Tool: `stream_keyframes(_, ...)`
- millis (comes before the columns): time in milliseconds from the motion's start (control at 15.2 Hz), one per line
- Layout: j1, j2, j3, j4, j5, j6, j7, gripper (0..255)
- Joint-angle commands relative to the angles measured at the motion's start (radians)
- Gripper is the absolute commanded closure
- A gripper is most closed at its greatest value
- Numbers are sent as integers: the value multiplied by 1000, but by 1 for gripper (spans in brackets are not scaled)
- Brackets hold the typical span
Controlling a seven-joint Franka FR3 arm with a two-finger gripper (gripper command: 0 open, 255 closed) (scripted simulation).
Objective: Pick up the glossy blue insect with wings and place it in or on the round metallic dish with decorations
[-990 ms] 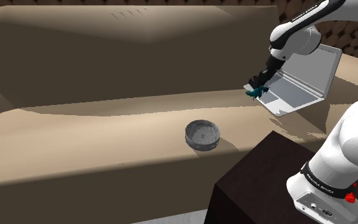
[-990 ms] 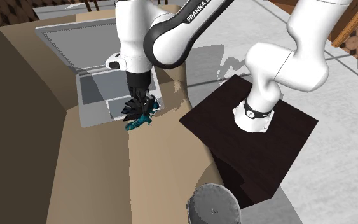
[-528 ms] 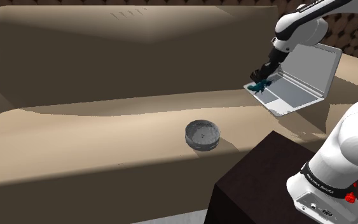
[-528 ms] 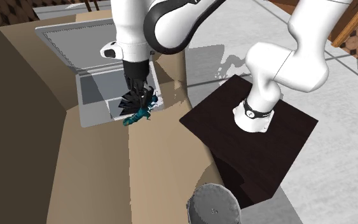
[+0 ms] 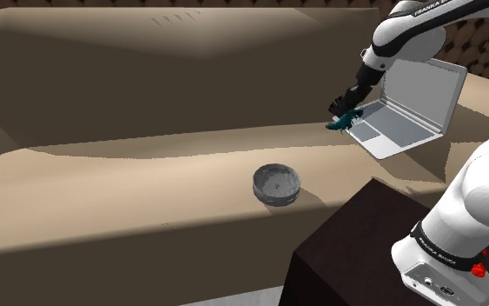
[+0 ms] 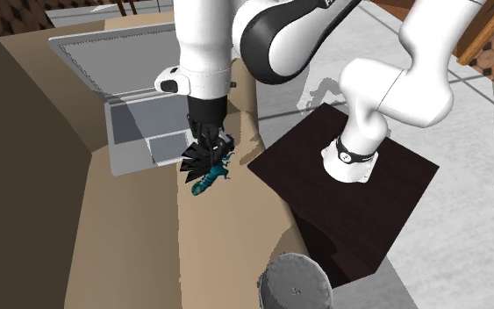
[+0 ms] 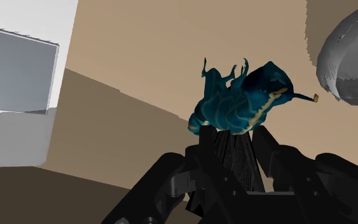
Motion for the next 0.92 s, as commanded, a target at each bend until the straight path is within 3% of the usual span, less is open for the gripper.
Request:
stream_keyframes(0, 5, -33, 52, -37, -11, 9, 68, 255)
stream_keyframes(858, 105, -123, 353, -139, 23, 37, 442, 255)
